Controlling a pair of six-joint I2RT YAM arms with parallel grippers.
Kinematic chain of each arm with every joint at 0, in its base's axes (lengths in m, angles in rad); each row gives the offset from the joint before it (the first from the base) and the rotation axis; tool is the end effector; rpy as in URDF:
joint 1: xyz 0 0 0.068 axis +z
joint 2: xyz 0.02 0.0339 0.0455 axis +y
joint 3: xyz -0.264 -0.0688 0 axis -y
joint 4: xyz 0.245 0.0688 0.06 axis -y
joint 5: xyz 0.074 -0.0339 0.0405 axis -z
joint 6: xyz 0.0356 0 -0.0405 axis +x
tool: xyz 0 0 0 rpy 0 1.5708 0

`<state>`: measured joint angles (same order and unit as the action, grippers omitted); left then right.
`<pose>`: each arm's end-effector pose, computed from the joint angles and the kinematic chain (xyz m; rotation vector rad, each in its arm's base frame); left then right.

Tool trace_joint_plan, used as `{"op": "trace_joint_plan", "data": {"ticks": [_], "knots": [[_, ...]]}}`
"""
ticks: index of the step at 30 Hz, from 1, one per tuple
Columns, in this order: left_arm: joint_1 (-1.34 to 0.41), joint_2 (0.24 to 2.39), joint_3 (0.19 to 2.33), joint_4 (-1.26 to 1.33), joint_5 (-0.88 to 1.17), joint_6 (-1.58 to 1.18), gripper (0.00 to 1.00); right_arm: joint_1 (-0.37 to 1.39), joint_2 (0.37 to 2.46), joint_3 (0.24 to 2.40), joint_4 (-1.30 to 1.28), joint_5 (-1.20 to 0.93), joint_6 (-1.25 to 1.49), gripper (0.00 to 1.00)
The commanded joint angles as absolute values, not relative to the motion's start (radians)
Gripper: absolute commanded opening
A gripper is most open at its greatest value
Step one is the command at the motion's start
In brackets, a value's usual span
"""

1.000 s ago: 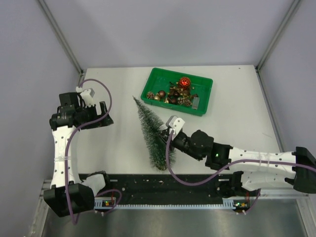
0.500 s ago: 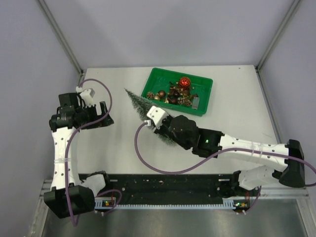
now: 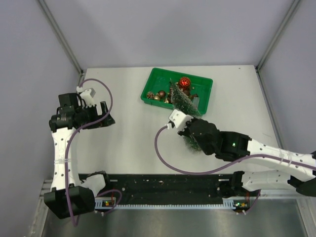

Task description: Decorate the small christmas tree

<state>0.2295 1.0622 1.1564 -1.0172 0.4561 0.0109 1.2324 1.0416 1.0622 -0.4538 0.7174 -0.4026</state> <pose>0.1921 0.0288 0.3424 -0.0763 2.4173 -0.4585 0.0958 0.2016 0.3641 -1.0425 1.5833 -0.1575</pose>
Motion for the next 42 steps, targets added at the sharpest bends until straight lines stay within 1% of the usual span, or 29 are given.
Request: {"op": "trace_joint_plan", "data": {"ticks": [1,4,8,15,16,18,19,20,21,24,25,29,31,33,35,37,42], "knots": [[0.236,1.032,1.149,-1.017,0.466,0.026,0.99,1.229,1.067,1.124,-0.548,0.711,-0.468,0.00],[0.235,1.026,1.146,-1.025,0.460,0.037,0.99,1.226,1.129,1.118,-0.548,0.557,-0.445,0.00],[0.236,1.023,1.154,-1.032,0.462,0.041,0.99,1.227,1.232,1.056,-0.474,0.408,-0.410,0.00],[0.235,1.032,1.173,-1.032,0.459,0.038,0.99,1.227,1.376,1.000,-0.218,0.305,-0.324,0.01],[0.235,1.035,1.178,-1.031,0.454,0.034,0.99,1.227,1.387,1.002,-0.183,0.307,-0.316,0.03],[0.236,1.039,1.186,-1.031,0.449,0.031,0.99,1.227,1.429,1.018,-0.141,0.314,-0.299,0.16],[0.235,1.040,1.193,-1.028,0.448,0.029,0.99,1.227,1.452,1.031,-0.129,0.321,-0.290,0.29],[0.236,1.042,1.201,-1.023,0.449,0.023,0.99,1.226,1.486,1.058,-0.123,0.321,-0.273,0.44],[0.236,1.042,1.204,-1.023,0.451,0.021,0.99,1.226,1.505,1.077,-0.126,0.311,-0.272,0.52],[0.235,1.052,1.207,-1.019,0.457,0.017,0.99,1.210,1.529,1.149,-0.164,0.252,-0.246,0.57],[0.235,1.057,1.210,-1.016,0.456,0.017,0.99,1.198,1.526,1.169,-0.185,0.212,-0.235,0.62],[0.235,1.071,1.209,-1.005,0.453,0.018,0.99,1.122,1.451,1.207,-0.210,0.085,-0.178,0.68],[0.235,1.077,1.209,-0.996,0.459,0.012,0.99,1.025,1.396,1.216,-0.174,0.036,-0.117,0.71],[0.235,1.086,1.207,-0.985,0.474,0.003,0.99,0.893,1.388,1.252,-0.141,0.006,-0.037,0.73],[0.233,1.095,1.203,-0.983,0.506,0.003,0.99,0.758,1.443,1.331,-0.150,-0.012,0.049,0.73],[0.233,1.103,1.195,-0.979,0.525,-0.032,0.99,0.666,1.538,1.428,-0.188,-0.011,0.078,0.72],[0.229,1.104,1.166,-0.979,0.534,-0.023,0.99,0.560,1.788,1.603,-0.213,-0.009,0.052,0.69]]}}
